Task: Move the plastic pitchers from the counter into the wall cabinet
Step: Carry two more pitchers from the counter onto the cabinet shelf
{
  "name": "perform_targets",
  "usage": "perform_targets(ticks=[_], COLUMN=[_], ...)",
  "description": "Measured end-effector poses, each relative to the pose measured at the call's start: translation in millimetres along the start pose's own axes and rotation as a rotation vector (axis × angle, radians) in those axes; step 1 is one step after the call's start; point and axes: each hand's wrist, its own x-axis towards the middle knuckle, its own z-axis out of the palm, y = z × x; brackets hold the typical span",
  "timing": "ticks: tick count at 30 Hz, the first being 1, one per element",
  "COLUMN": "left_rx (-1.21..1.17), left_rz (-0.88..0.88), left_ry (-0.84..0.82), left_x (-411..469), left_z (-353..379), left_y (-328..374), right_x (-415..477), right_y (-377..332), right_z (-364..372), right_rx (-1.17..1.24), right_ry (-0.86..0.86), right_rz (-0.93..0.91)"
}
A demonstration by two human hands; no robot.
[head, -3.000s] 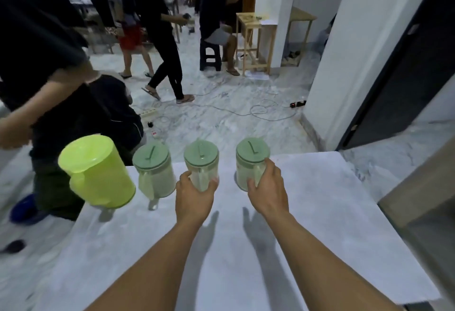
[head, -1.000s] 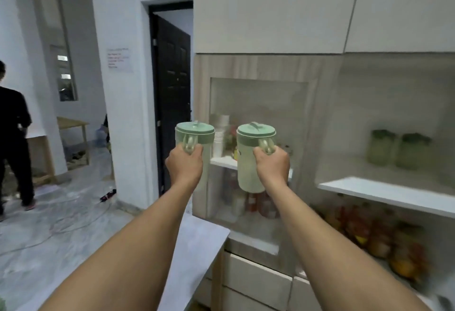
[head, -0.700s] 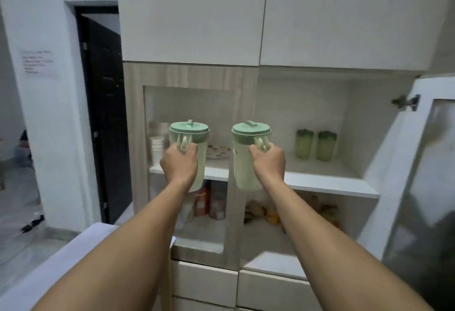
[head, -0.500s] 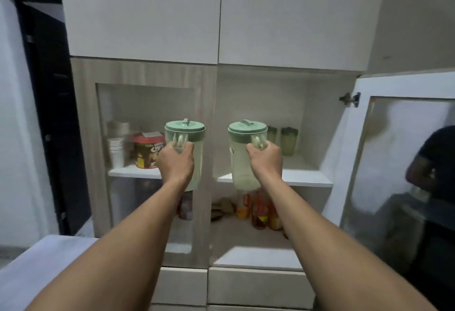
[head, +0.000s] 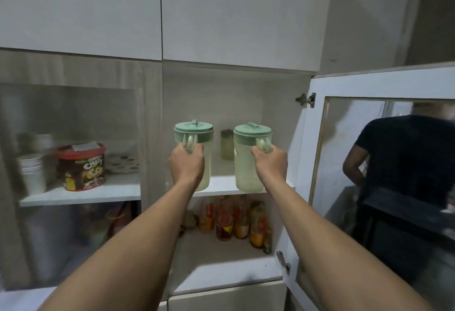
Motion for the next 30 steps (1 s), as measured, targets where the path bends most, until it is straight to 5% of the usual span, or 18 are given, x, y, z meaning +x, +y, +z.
perform_targets(ticks=[16, 30], left_rx=[-0.035, 0.027], left_rz=[-0.021, -0.096], left_ry=[-0.076, 0.041], left_x=[126.8, 243.9], left_z=[101.2, 246.8], left_y=[-60.5, -184.4], right_x=[125.2, 275.9], right_y=[40.2, 177.0], right_z=[94.1, 218.2], right_rx=[0.001, 0.035], right_ry=[0.073, -0.072], right_rz=[0.041, 0.065])
